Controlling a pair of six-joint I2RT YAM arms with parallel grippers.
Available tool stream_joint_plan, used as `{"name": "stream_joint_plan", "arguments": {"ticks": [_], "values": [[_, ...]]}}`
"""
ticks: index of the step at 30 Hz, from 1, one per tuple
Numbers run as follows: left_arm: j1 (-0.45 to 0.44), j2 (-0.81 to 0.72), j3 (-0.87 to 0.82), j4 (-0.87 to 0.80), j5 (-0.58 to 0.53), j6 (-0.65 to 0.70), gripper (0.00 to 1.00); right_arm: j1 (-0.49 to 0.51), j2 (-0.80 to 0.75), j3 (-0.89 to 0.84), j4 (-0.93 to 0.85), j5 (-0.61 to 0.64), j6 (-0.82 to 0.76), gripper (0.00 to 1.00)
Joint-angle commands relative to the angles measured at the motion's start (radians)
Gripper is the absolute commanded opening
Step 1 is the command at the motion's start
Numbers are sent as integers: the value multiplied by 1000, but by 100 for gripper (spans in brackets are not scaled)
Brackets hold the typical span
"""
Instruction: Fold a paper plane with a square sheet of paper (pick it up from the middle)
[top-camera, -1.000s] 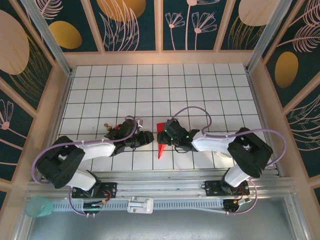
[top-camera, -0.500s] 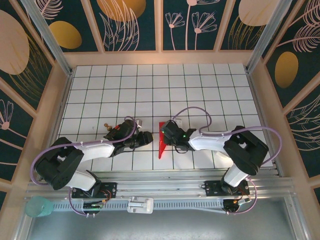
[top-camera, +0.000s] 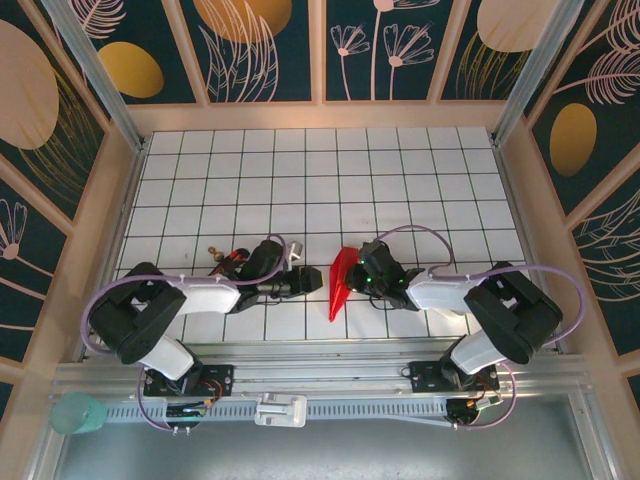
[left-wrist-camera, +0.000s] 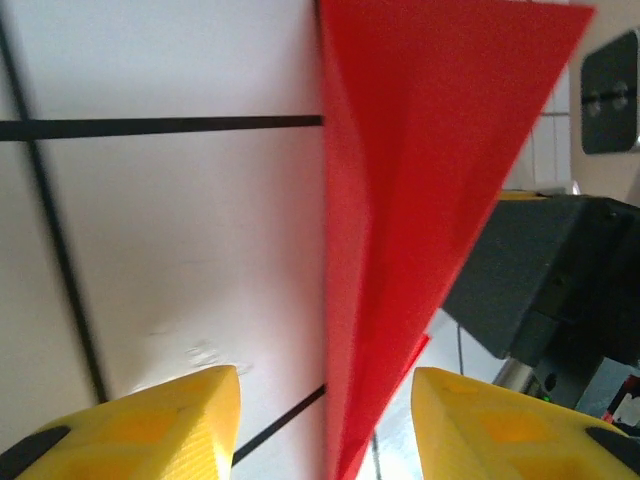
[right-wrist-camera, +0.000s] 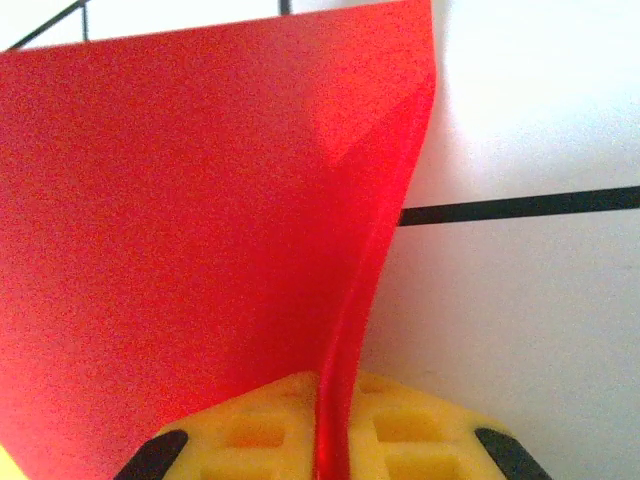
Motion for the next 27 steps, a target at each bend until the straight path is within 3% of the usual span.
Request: {"name": "stream_joint_plan", "arguments": {"ticks": [1, 8, 19, 27], "values": [[-18, 49, 60, 54, 63, 10, 50, -8, -25, -18, 63, -38, -5, 12], [-2, 129, 86, 75, 42, -35, 46, -11, -14, -27, 70, -37, -5, 11], [40, 82, 5, 159, 52, -97, 51, -21, -5, -38, 74, -37, -8, 9], [41, 176, 84, 138, 79, -63, 43, -22, -7, -44, 73, -31, -5, 8]]}}
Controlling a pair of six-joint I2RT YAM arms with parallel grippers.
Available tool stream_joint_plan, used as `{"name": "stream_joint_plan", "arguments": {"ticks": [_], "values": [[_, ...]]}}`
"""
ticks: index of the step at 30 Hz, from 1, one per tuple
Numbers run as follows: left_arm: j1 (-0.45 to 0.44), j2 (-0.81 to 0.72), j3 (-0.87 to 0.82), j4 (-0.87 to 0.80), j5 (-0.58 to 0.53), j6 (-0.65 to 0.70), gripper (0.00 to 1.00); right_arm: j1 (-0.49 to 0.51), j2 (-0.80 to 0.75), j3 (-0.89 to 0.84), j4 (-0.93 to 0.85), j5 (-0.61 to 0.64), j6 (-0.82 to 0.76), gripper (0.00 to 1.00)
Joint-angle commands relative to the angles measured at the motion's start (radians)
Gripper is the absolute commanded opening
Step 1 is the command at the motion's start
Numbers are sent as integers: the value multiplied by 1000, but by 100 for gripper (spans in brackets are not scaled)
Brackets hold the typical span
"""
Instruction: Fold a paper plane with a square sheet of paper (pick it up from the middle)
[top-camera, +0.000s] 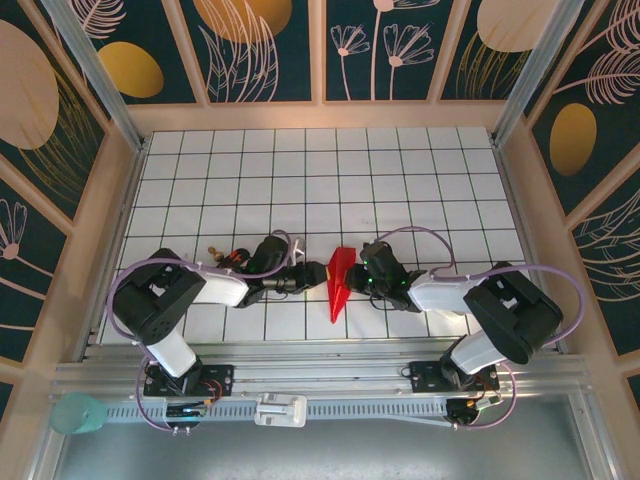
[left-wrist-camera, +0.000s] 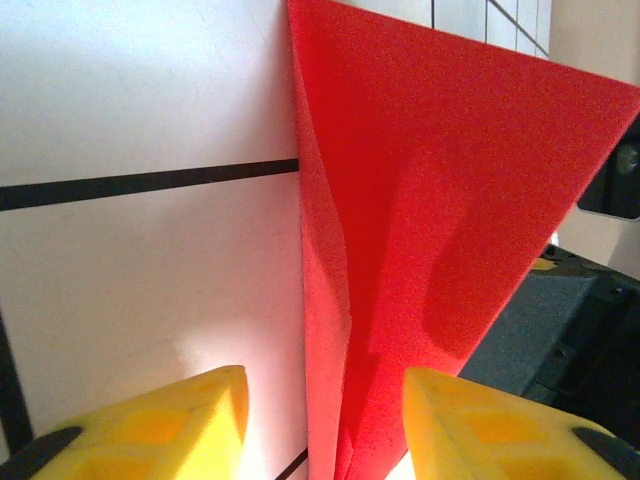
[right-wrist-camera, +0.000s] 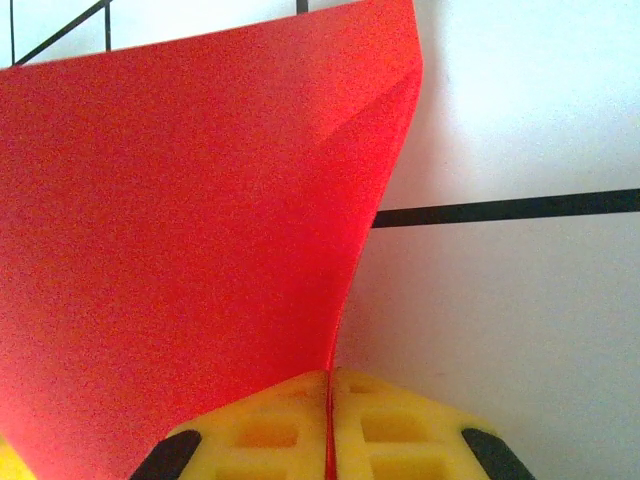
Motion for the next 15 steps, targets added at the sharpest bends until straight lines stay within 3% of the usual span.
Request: {"name": "stream_joint_plan", "arguments": {"ticks": [1, 4, 11, 15], "values": [[5, 54, 50, 19, 29, 22, 41, -5, -7, -19, 23, 4, -2, 8], [8, 89, 77, 34, 46, 17, 36, -5, -7, -22, 25, 1, -1, 8], [38, 119, 97, 77, 65, -5, 37, -5, -7, -25, 25, 2, -2, 8], [41, 144, 116, 75, 83, -3, 31, -7, -5, -25, 28, 1, -4, 7]]}}
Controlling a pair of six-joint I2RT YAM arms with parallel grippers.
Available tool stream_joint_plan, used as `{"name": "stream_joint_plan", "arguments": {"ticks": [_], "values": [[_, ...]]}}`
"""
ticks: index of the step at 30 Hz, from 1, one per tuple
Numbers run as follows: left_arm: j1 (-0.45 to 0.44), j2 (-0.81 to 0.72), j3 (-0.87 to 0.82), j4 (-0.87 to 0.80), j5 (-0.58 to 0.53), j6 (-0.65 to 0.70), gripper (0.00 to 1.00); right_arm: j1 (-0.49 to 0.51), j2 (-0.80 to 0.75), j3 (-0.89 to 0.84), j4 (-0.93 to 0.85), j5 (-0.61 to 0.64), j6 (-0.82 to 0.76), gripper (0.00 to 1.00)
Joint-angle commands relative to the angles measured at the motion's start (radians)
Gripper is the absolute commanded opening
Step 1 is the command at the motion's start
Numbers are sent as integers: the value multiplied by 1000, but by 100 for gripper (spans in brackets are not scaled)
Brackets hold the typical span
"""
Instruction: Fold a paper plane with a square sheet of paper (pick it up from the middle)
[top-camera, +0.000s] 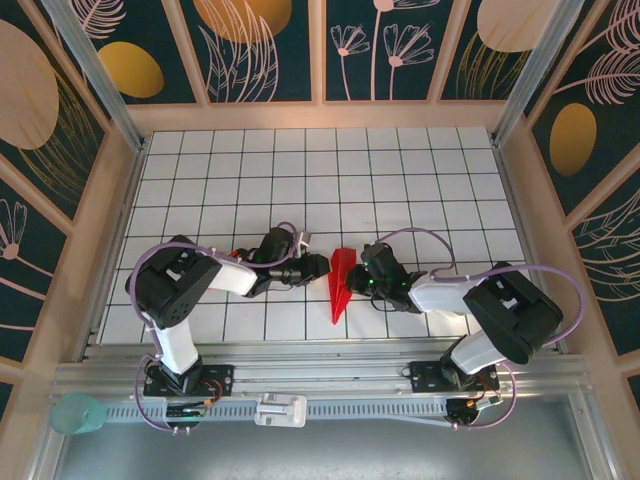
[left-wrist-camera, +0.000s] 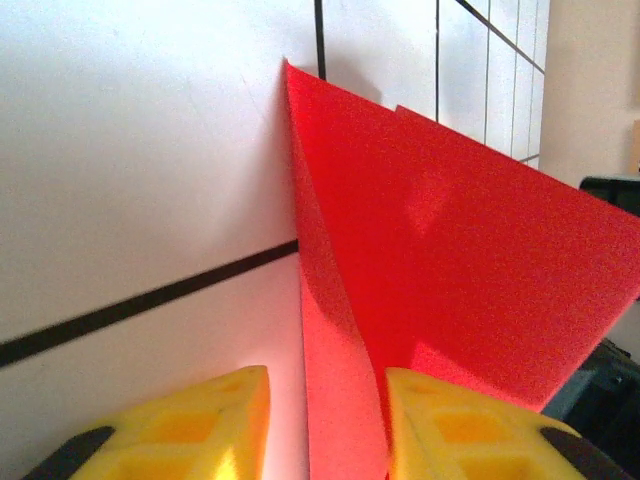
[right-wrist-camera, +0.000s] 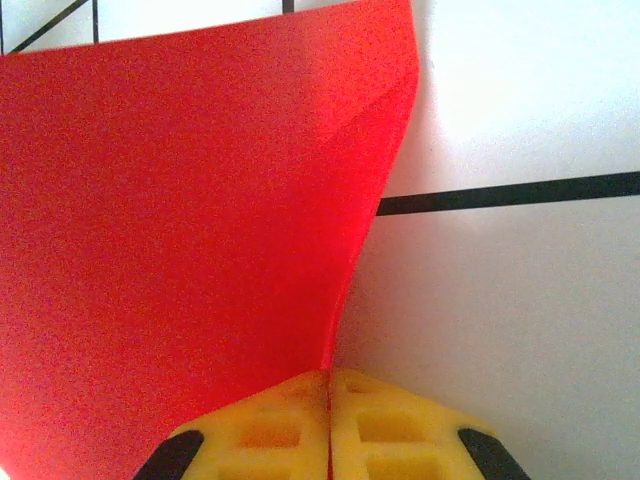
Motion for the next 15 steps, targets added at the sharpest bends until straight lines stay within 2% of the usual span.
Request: {"name": "stream_joint_plan", "arguments": {"ticks": [1, 5, 12, 15], "values": [[4, 29, 27, 43, 40, 3, 29, -7, -6, -12, 17, 4, -5, 7], [3, 31, 28, 41, 53, 7, 22, -10, -12, -12, 16, 7, -7, 8], [12, 23, 18, 51, 49, -5, 2, -46, -43, -14, 27, -22, -16, 14], [18, 2, 1, 46, 29, -9, 0, -76, -59, -30, 65, -74, -13, 13]]}}
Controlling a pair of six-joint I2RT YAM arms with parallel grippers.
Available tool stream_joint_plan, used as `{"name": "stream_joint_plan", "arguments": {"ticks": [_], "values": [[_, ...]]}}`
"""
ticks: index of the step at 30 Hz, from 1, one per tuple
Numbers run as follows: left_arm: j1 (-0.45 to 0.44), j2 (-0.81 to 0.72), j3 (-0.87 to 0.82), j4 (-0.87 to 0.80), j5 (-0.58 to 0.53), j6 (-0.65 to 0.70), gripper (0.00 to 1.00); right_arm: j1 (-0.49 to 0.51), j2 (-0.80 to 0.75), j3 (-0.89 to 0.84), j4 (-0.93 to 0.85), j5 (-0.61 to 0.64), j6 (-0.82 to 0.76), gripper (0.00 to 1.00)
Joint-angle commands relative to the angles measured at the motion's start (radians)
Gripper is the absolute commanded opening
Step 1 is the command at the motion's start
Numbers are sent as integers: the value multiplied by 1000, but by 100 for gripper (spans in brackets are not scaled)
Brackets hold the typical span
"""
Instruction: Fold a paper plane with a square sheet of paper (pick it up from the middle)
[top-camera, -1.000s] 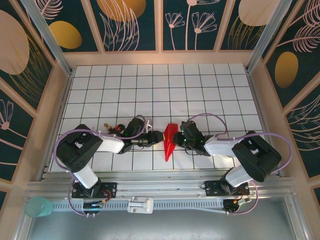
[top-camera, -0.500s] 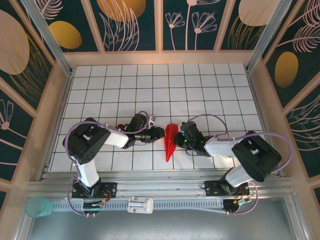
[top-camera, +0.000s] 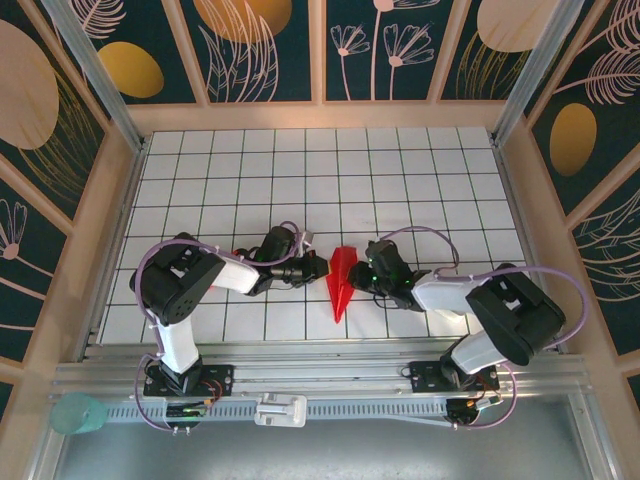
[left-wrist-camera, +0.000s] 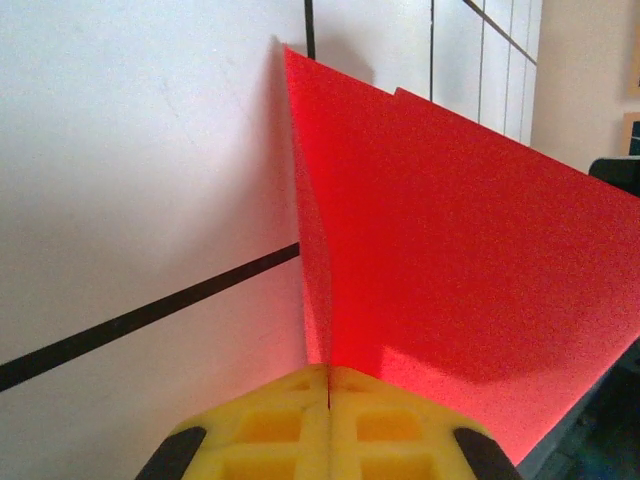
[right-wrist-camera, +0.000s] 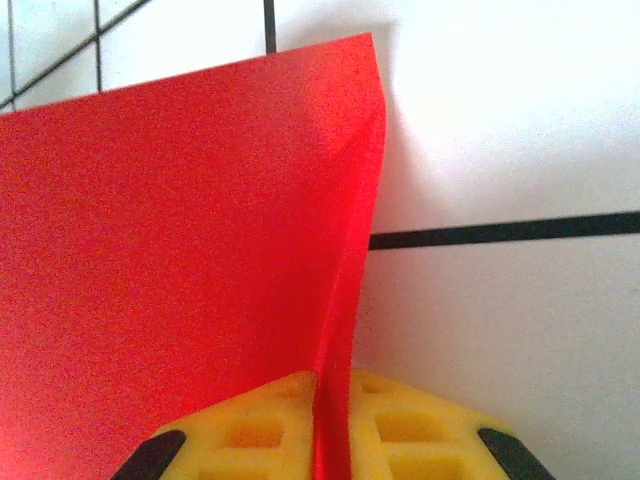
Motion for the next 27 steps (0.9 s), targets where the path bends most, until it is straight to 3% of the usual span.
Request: {"name": "stream_joint_plan", "arguments": {"ticks": [1, 10, 27], "values": [[16, -25, -19, 30, -18, -3, 0, -30, -37, -22, 60, -58, -9, 12], [28, -70, -73, 40, -88, -47, 0, -58, 23, 2, 107, -113, -22, 7], [70, -102, -123, 46, -174, -77, 0, -115, 177, 79, 163, -170, -55, 8]]}}
